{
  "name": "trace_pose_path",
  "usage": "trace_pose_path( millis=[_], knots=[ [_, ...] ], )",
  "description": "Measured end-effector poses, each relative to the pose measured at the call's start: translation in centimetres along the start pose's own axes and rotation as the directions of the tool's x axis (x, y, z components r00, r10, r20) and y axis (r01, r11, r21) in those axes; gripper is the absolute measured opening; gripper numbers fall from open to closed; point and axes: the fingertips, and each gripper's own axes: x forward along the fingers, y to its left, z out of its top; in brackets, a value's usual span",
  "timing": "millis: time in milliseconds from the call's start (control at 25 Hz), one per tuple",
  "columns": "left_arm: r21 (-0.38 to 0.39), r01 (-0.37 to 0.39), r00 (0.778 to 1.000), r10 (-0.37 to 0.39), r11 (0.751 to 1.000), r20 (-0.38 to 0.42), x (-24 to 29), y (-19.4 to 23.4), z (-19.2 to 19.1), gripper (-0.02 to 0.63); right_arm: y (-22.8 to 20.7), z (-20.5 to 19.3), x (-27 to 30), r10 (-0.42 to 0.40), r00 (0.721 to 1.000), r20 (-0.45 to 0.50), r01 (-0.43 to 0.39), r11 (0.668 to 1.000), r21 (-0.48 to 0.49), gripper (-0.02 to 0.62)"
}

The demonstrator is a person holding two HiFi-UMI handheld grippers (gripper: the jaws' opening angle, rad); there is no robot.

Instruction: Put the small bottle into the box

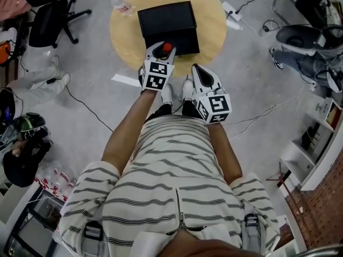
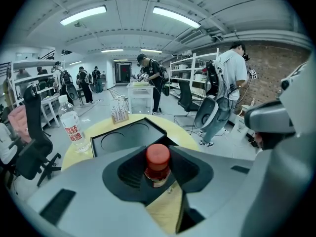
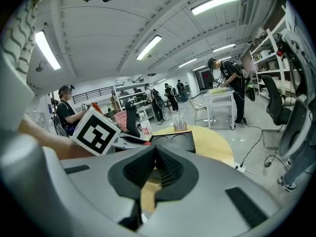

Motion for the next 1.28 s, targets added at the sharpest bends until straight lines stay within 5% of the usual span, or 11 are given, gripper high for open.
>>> trace_pose_path(
  millis=[1280],
  knots=[
    [0.012,0.009,0.991,-0.007,1.000,-0.131,6.3,0.9,-2.8,0.156,-1.8,-0.5,0.1,-0.037,0.999,-0.025,0.038,0.999,0.030,0.018]
  ],
)
